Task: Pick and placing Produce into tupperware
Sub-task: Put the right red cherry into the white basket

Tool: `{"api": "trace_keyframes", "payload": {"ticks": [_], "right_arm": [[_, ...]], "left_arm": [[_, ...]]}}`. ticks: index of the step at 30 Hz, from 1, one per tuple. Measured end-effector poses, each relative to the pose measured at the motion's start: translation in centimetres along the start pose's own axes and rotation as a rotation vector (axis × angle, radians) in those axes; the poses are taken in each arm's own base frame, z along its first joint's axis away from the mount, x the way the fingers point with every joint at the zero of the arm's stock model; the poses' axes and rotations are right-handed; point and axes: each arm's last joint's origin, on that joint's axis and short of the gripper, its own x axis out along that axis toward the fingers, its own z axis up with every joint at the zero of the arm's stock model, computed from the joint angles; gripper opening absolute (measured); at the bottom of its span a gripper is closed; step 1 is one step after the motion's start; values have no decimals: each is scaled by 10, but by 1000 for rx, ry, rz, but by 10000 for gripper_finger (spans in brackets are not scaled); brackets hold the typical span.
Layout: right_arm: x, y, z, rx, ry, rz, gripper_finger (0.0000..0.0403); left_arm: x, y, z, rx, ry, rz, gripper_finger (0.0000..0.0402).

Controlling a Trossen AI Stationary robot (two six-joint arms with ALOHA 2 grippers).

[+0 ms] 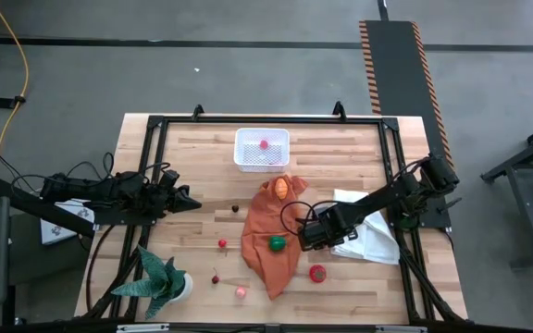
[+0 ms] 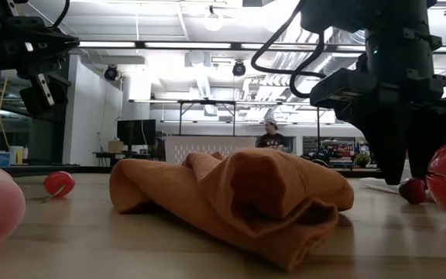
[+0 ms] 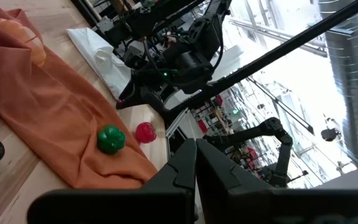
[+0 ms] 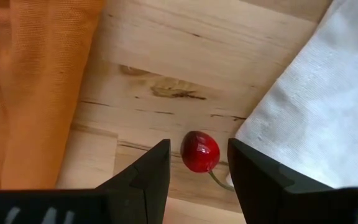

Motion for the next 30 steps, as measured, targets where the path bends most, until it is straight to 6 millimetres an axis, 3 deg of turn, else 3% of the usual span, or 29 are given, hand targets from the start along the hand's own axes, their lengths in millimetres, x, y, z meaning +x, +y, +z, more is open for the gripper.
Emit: {"api": "trace_keyframes", "payload": {"ticks": [20, 30], "right_arm": [[6, -3, 0, 7, 25, 13, 148], [6, -1, 0, -4, 27, 27, 111]], "left_arm": [[0, 0, 0, 1, 5, -5, 1], [0, 0, 0, 1, 5, -5, 1]]}}
